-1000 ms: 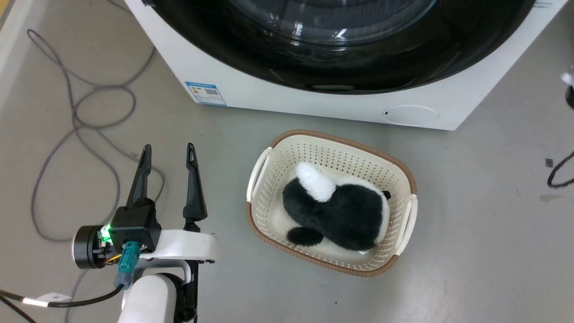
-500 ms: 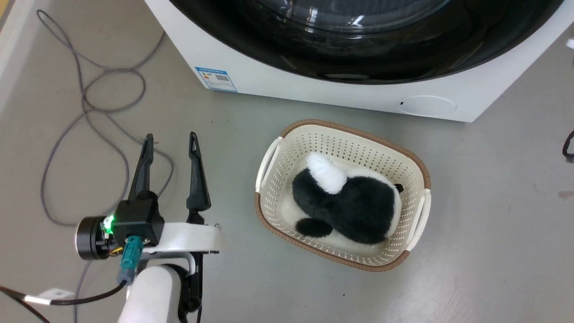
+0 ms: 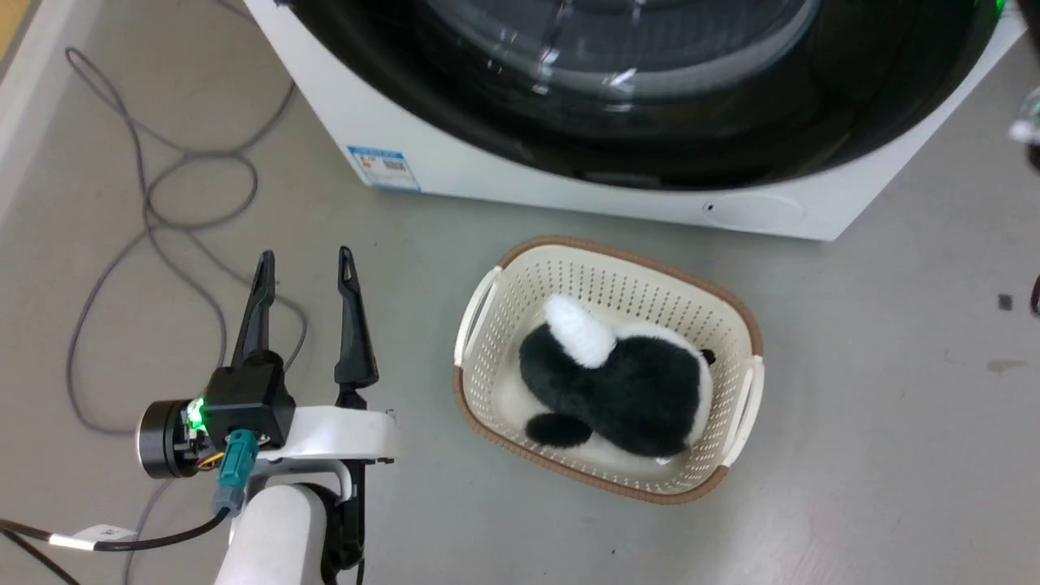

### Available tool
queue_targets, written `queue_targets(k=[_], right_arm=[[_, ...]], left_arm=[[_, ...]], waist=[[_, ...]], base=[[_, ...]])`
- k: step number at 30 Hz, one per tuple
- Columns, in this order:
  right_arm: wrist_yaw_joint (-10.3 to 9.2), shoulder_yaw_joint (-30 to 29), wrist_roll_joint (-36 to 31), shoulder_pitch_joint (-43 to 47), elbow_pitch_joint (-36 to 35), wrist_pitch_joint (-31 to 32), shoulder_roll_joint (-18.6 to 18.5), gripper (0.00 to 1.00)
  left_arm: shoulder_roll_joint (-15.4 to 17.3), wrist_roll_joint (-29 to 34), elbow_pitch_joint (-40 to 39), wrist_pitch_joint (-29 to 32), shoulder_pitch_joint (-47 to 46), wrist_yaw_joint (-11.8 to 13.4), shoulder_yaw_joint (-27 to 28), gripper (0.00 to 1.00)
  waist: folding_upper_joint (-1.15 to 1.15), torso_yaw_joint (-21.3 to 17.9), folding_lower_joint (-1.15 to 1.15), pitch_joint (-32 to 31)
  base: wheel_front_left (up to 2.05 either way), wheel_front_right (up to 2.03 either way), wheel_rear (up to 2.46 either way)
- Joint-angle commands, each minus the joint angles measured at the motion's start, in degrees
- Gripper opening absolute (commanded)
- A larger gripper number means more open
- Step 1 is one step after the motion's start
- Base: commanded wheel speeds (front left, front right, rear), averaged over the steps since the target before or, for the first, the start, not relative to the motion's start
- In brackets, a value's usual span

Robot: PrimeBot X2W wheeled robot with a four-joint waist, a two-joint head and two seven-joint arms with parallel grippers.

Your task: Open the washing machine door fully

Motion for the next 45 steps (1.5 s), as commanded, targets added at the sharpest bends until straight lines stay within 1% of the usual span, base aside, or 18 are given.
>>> queue_targets(k=[1,9,17,25,34,40,45], right_arm=[[0.07,0.87,-0.46,1.9,-0.3,0.84,1.32,0.0],[0.07,2.54,-0.54,9.65,-4.98,3.4,2.16,0.0],[0.07,4.25,-0.19,20.78,-12.4,6.05,2.87,0.0],[0.07,4.57,1.97,30.31,-20.5,8.33,4.63,0.0],[0.07,5.5,3.1,39.33,-29.22,9.0,8.59,0.0],[0.07,7.38,2.48,44.42,-36.01,9.79,10.92,0.0],[0.07,9.55,1.5,47.32,-39.89,10.83,12.54,0.0]], left_arm=[[0.05,0.28,0.2,-0.32,0.39,-0.06,0.24,1.0],[0.05,1.05,1.28,-0.32,3.04,-0.81,1.64,1.0],[0.05,1.52,2.24,-0.32,5.88,-1.63,2.44,1.0],[0.05,2.2,3.06,-0.32,8.23,-2.67,3.28,1.0],[0.05,2.5,4.27,-0.32,9.81,-3.47,2.84,1.0],[0.05,2.75,4.91,-0.32,10.92,-3.74,2.27,1.0],[0.05,3.15,5.2,-0.32,11.35,-4.14,2.28,1.0]], waist=[[0.0,-0.46,0.0,-0.79],[0.0,-2.13,0.0,-5.01],[0.0,-3.46,0.0,-9.34],[0.0,-4.64,0.0,-12.44],[0.0,-4.86,0.0,-15.14],[0.0,-4.89,0.0,-16.59],[0.0,-4.93,0.0,-17.22]], base=[[0.0,0.0,0.0],[0.0,0.0,0.0],[0.0,0.0,0.0],[0.0,0.0,0.0],[0.0,0.0,0.0],[0.0,0.0,0.0],[0.0,0.0,0.0]])
